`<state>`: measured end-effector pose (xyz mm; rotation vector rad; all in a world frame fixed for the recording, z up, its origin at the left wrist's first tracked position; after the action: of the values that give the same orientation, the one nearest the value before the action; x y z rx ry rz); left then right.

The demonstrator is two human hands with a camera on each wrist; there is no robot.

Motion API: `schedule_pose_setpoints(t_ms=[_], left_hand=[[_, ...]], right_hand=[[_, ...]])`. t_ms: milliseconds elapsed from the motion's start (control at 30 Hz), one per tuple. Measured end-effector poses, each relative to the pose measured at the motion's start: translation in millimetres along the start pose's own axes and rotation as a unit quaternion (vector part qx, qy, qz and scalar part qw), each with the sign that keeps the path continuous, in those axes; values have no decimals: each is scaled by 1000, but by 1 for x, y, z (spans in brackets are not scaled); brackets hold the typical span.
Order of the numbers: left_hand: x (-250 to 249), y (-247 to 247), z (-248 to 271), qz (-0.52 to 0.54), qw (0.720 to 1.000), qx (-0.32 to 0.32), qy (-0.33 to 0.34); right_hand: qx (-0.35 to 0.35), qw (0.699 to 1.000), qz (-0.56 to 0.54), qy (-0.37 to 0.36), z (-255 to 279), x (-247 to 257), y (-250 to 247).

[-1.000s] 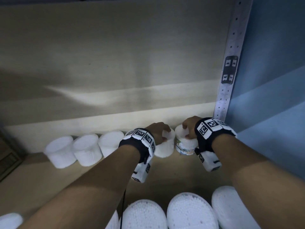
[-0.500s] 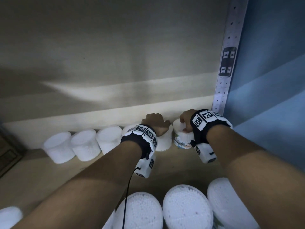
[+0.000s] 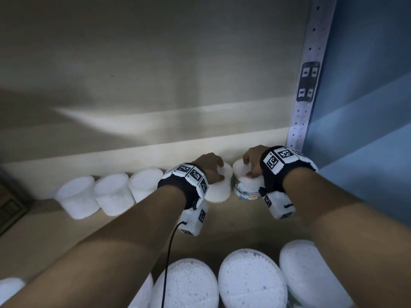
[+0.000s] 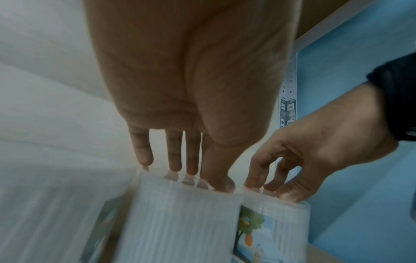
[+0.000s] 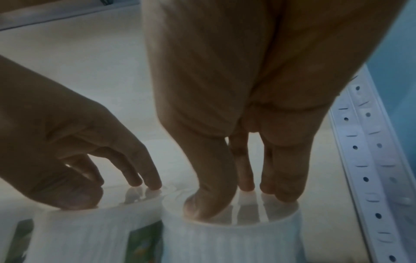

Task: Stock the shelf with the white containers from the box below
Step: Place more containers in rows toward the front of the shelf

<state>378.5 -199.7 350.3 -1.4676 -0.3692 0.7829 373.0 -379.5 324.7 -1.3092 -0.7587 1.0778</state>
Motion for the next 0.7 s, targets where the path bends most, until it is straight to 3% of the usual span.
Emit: schedule_pose_setpoints(t_ms=[167,333,467,700], left_hand=[[-1,-4,2,22,999,36,23],[-2,-6,2,15,998,-63,-8],[0,5,-1,-26,998,-38,-49],[-3,0,-1,-24,1000,-2,-11]], right_hand=[[-7,1000,-4,-5,2,1,1],[-7,1000,-9,-12,7,1,0],[-9,1000,-7,-15,5,0,-1],[-3,1000,-14,-18,10,0,-4]])
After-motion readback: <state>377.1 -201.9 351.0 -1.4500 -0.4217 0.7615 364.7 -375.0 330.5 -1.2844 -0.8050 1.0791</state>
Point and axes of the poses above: each hand's wrist, its own z-axis away from the middle knuckle, its own y-axis out of the palm, x = y × z, the point moved 4 cm from there along -z, towards the middle knuckle, and after that the axes turned 5 degrees about y, right-handed, at the moved point
